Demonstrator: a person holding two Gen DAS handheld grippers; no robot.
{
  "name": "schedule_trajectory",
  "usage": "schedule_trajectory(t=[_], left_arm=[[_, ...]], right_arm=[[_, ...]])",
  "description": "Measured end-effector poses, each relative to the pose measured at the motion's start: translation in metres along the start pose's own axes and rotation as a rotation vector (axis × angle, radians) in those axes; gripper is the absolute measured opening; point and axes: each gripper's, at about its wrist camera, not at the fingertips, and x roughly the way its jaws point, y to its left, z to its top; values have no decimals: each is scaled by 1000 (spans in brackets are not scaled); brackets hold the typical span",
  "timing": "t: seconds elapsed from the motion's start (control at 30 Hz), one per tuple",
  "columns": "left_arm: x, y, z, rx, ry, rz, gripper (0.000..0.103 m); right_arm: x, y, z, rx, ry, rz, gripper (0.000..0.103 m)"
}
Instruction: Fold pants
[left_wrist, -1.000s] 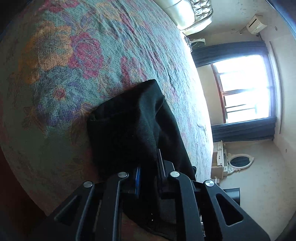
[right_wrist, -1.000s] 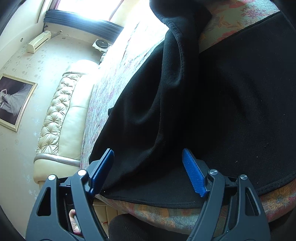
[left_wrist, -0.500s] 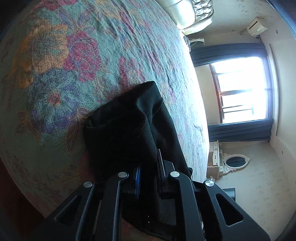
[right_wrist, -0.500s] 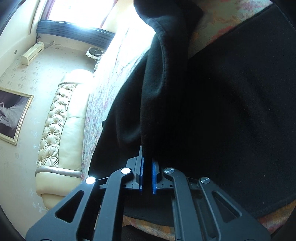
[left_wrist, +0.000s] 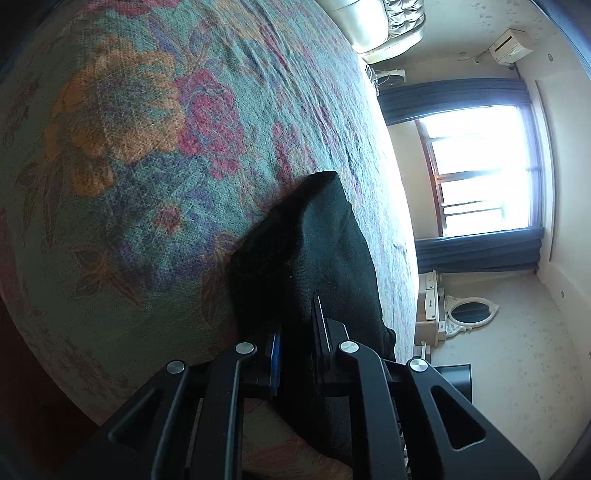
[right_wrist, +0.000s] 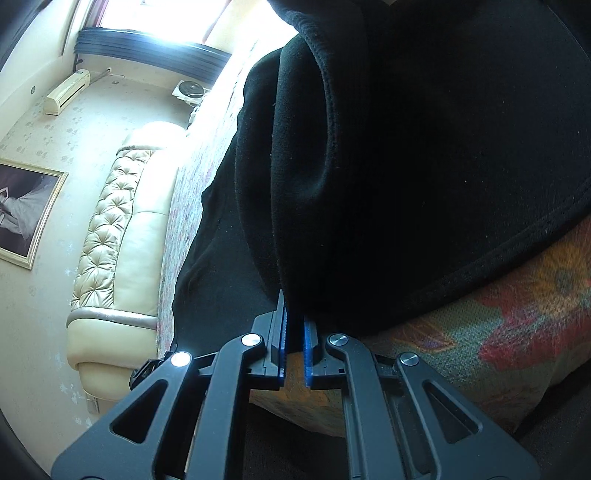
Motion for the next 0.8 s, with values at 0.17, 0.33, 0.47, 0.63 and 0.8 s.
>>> schedule_trajectory(t=[0.17,0.33,0.47,0.63,0.8], left_arm=[[-3,-2,2,16,-11,2,13],[0,5,4,15,43,-27,17],[-26,-17,0,158,-1,10,59],[-56,-65,-16,433,-137,138,83],[-24,-106,-36,566,-67,129,85]], right_arm=[[0,12,0,-22,0,-7,6],[-2,7,1,5,31,10,13],[-31,16,11,-47,-3,-44,43],[-92,16,56,-35,-191,-55,58],[-122,-10,149,140,-358,76,73]])
